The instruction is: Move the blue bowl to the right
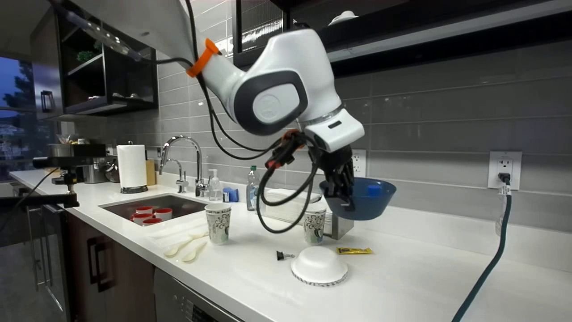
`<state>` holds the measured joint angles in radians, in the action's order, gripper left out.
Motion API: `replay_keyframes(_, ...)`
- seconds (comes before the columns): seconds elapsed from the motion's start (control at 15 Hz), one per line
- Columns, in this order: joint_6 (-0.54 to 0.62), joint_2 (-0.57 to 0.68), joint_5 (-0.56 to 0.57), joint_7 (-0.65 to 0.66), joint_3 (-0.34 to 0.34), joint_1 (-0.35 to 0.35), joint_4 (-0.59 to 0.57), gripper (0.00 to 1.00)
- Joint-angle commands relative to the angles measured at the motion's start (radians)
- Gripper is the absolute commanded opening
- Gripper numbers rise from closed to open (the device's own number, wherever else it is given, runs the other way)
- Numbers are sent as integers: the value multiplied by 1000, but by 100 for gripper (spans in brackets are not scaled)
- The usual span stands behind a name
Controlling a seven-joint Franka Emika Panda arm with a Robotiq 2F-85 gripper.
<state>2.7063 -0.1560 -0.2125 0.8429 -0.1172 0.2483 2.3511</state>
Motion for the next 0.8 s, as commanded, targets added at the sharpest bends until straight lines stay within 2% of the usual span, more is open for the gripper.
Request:
replay_keyframes(0.0,235,207,171,187,14,60,-82,1)
replay_keyframes(0.13,273,313,347,347,-39,83,-145,1)
replay_keyframes(0.2,247,352,415,424,-97,57,-187,1)
replay_keyframes(0.27,196,387,464,501,-151,20,-232,1)
replay_keyframes(0.33,151,412,498,558,-166,6,-263,1)
replay_keyframes(0.4,101,427,480,560,-167,1,-287,1)
replay_keyframes(0.47,58,437,444,543,-147,10,-302,30)
replay_keyframes(0.53,14,446,378,495,-176,-34,-318,31)
replay_keyframes(0.73,-109,447,311,469,-152,-52,-358,50)
